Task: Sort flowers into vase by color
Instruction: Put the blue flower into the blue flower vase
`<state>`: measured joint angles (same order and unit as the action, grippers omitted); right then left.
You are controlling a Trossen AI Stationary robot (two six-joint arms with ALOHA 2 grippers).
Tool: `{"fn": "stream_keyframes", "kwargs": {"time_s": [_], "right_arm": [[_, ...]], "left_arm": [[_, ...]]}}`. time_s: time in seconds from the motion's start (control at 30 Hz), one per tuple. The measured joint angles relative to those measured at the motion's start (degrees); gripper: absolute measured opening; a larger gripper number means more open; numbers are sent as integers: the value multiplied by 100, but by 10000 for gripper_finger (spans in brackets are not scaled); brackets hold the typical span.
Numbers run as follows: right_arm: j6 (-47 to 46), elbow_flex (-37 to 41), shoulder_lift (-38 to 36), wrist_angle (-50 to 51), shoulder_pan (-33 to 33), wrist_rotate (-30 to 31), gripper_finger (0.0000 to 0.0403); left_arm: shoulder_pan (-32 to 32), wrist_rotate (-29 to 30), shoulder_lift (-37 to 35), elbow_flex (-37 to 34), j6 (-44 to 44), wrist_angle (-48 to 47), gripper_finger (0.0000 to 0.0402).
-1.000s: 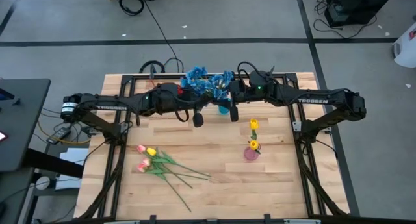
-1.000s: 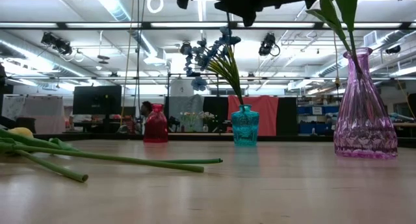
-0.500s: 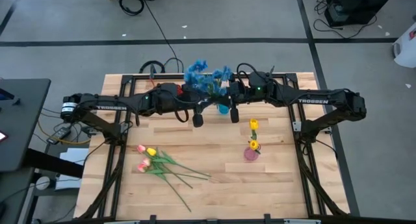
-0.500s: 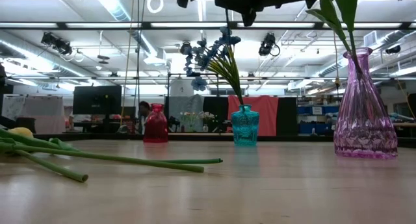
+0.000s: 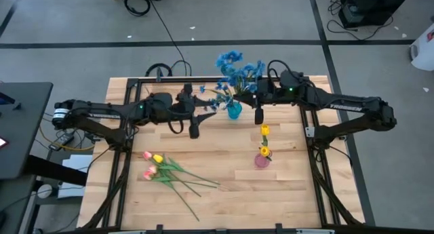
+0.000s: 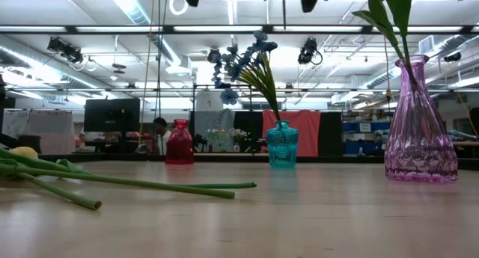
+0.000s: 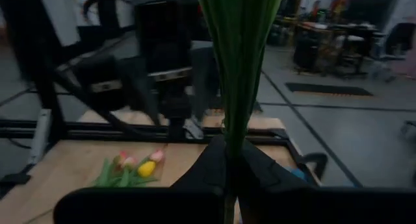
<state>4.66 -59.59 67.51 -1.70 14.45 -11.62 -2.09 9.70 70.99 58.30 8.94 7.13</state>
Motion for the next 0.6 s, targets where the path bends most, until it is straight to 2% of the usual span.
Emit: {"fn": "stream_keyframes", "kwargs": {"time_s": [0.17,0.4,0.5,0.6], "right_arm": [[0,257,-319,-13,114,251,28],[-148,1249,-525,-1050,510,244,27],[-305,1750,-389,-1752,792,-25,24],[-499,2225,-178,-2486,1076,-317,31]], "left_arm": [[289,3,18,-620,-161,410,168],[810,89,10,-1266,-163,660,168],[969,240,10,-1570,-262,852,168],[1052,386,16,-2017,-353,1453,168]]}}
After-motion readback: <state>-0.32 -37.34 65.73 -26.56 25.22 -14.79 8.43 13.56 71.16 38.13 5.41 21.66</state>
